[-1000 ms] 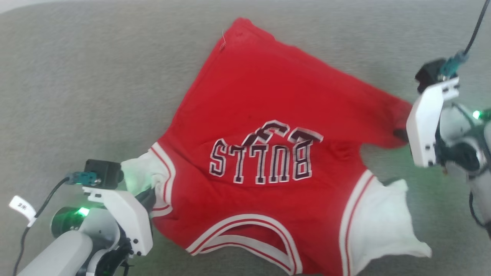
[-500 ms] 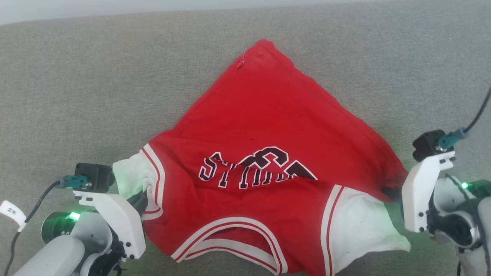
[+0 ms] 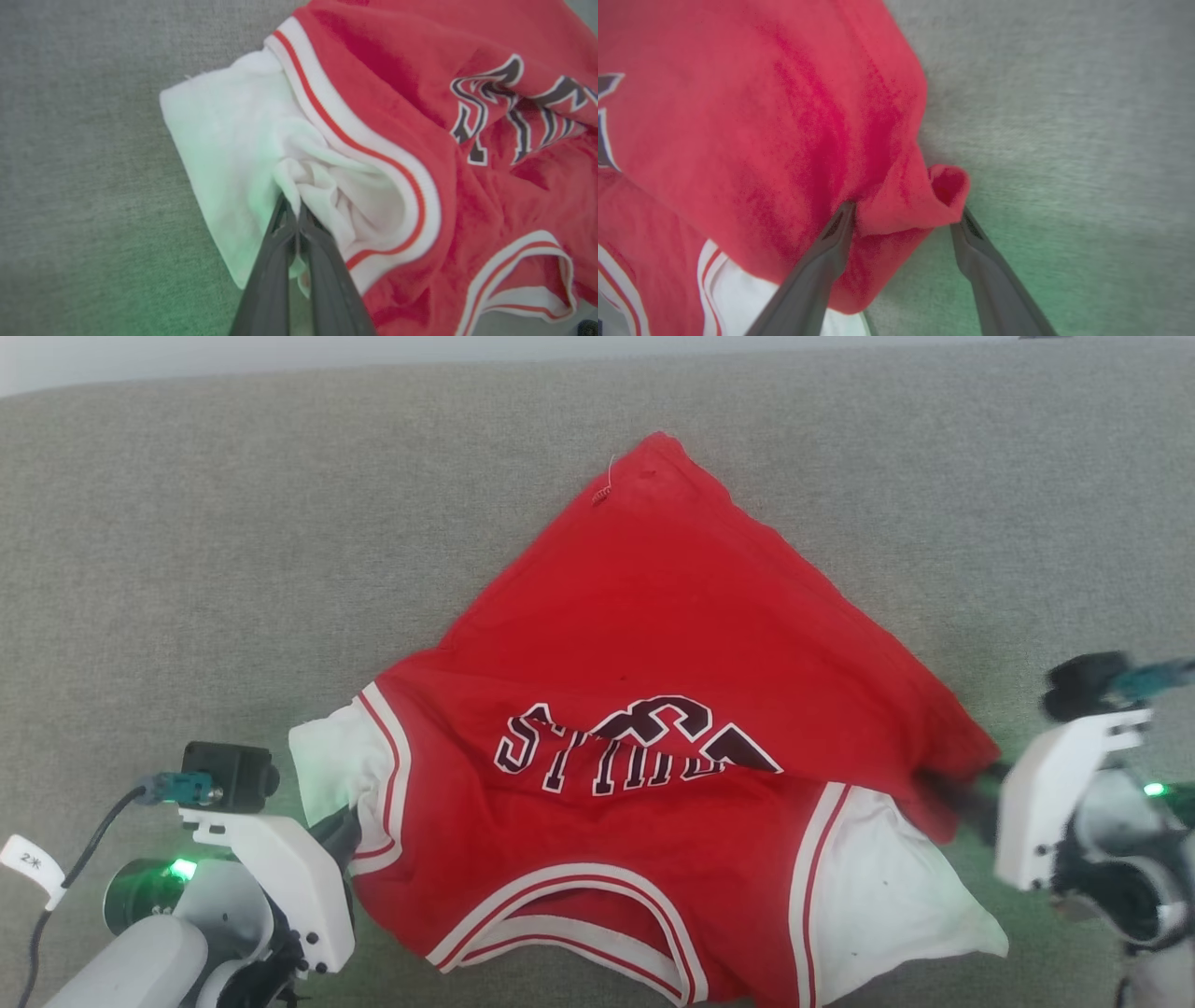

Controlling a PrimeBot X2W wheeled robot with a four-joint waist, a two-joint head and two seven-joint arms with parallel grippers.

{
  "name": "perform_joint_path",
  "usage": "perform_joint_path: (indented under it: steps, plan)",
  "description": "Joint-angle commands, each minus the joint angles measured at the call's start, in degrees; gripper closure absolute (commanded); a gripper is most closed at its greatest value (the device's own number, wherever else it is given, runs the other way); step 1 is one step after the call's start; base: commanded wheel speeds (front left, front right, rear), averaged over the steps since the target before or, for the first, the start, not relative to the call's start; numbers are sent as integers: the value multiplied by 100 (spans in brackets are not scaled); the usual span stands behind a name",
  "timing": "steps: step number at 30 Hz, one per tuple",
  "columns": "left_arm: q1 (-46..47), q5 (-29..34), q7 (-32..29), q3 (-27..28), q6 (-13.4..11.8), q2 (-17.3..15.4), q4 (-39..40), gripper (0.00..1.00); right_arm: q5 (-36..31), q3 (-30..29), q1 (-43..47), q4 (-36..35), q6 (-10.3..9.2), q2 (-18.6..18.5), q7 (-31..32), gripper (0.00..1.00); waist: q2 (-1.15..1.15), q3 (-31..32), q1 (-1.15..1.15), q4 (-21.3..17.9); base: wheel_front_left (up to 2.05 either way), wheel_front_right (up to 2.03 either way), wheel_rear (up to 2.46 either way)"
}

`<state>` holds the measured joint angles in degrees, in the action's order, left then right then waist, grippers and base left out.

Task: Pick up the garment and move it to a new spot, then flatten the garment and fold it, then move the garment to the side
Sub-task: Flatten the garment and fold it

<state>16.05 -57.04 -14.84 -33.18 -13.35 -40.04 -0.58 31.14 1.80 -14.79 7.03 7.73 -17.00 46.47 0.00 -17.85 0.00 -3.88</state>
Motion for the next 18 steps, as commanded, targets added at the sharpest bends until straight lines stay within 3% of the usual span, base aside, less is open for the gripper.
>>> perform_joint_path:
  steps: [1, 9, 13, 18]
  plan:
    - [-99, -29, 27, -9, 4, 6, -38, 100, -75, -220, 91, -200, -31, -31, -63, 0, 0, 15, 0, 23, 0, 0, 0]
    - [-37, -30, 65, -73, 40, 122, -55, 100, -180, -439, -131, -1404, -26, -42, -188, 0, 0, 5, 0, 204, 0, 0, 0]
    - [51, 9, 67, -152, 94, 242, -106, 100, -205, -274, -514, -1438, -25, -114, -324, 0, 0, -50, 0, 393, 0, 0, 0]
    - [307, 93, 37, -333, 226, 523, -225, 100, -244, 66, -1245, -945, -25, -376, -576, 0, 0, -194, 0, 840, 0, 0, 0]
